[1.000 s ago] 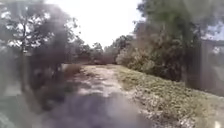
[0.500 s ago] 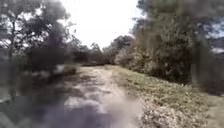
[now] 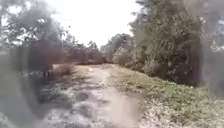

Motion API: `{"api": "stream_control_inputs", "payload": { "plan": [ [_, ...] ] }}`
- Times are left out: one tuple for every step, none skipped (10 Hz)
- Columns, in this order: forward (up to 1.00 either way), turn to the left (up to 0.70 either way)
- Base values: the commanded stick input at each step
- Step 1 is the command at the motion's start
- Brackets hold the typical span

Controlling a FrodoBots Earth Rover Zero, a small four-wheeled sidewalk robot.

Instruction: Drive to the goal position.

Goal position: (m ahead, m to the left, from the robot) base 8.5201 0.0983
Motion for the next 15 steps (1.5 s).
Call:
{"api": "stream_control_inputs", "payload": {
  "plan": [
    [0.85, 0.00],
    [0.85, 0.00],
    [0.85, 0.00],
    [0.85, 0.00],
    [0.85, 0.00],
    [0.85, 0.00],
    [0.85, 0.00],
    [0.85, 0.00],
    [0.85, 0.00],
    [0.85, 0.00],
    [0.85, 0.00],
    [0.85, 0.00],
    [0.85, 0.28],
    [0.85, 0.34],
    [0.85, 0.34]
  ]
}}
